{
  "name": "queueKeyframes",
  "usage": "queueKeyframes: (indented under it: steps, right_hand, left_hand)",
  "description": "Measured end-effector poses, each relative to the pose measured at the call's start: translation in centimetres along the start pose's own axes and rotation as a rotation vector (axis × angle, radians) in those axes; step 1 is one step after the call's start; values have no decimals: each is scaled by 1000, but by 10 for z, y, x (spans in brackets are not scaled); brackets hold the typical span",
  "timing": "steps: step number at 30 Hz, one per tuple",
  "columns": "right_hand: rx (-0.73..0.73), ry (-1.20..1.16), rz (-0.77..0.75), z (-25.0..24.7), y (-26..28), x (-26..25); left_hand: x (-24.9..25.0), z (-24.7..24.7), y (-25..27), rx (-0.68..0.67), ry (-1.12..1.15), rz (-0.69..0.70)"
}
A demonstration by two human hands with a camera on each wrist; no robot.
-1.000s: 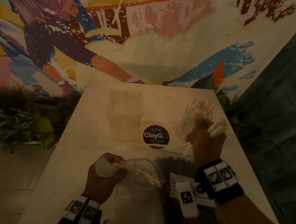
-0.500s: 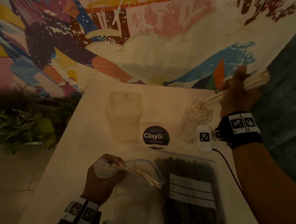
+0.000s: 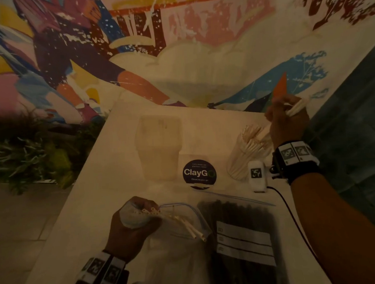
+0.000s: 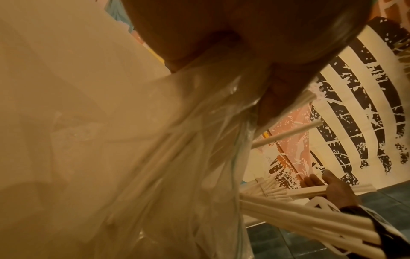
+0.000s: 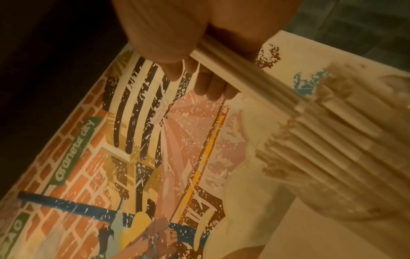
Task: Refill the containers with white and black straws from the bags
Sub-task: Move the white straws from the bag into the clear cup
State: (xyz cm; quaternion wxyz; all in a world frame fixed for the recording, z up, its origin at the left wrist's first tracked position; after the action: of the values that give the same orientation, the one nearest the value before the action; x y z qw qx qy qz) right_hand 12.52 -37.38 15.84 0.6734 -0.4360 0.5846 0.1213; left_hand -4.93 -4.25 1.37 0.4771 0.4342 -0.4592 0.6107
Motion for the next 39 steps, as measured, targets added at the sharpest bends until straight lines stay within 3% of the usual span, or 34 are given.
queueKeyframes:
  steps: [6,10,13,17,19,22,25,29,35,37,39]
  right_hand:
    - [-80,212,52,2,2,10]
    - [-52,306,9,0,0,10]
    - [-144,528,137,5,1,17]
    - [-84,542,-20,5,-5,16]
    - [-131,598,-51,7,-6,15]
    - [-256,783,-7,10,-4,26]
    - [-198,787,28,11,-10,34]
    - [-389,1017,167,14,-9,42]
    - [-96,477,-260,10,-15,30]
    - [-178,559,-297,12,-16,24]
    - [-365,832,-237,17,-12,24]
  left_hand:
    - [1,2,-1,3,-15,-10]
    - [-2,-1,-1,16,-36,-30]
    - [-2,-2,-2,0,-19,-37]
    - [-1,0,-1,-5,-13,-35]
    - [0,1,0,0,-23,-29]
    - [0,1,-1,9,-12,-30]
    - [2,3,0,10,1,-36]
    - [1,2,-2,7,-13,-33]
    - [4,4,-1,21,-19,-15]
    - [3,3,-2,24,-12,-20]
    - [3,2,-3,23,-14,-31]
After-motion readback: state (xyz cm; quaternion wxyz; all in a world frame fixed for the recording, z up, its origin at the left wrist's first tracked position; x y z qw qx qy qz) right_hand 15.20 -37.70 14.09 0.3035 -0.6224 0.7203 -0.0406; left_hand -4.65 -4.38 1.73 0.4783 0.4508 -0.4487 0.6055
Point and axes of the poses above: each hand's wrist, its own y-axis away from the middle knuckle, its own z-axis out of the palm, x = y × z, the point moved 2 cm from there along -y, towards the middle knuckle, and after that the axes turned 4 degrees about x, right-handed, at the moved point
